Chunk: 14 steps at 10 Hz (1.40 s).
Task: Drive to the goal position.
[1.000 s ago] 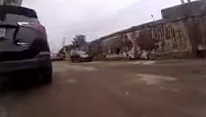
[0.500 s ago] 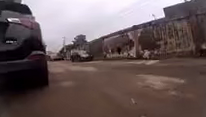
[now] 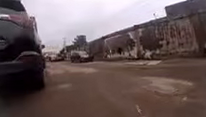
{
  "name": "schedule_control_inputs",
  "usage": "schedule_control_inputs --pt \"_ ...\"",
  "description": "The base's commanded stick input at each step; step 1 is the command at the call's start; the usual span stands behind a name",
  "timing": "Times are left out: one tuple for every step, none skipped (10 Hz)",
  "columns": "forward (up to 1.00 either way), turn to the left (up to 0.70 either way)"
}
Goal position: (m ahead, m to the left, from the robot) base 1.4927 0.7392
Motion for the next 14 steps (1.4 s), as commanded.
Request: schedule_control_inputs --pt "0.5 0.0" --pt "0.5 0.0" --pt "0.5 0.0" --pt "0.5 0.0" --pt "0.5 0.0" --pt "0.5 0.0" --pt "0.5 0.0" --pt "0.5 0.0" --pt "0.5 0.0" --pt "0.5 0.0" --pt "0.5 0.0" --pt "0.5 0.0" --pt "0.5 0.0" --pt "0.5 0.0"
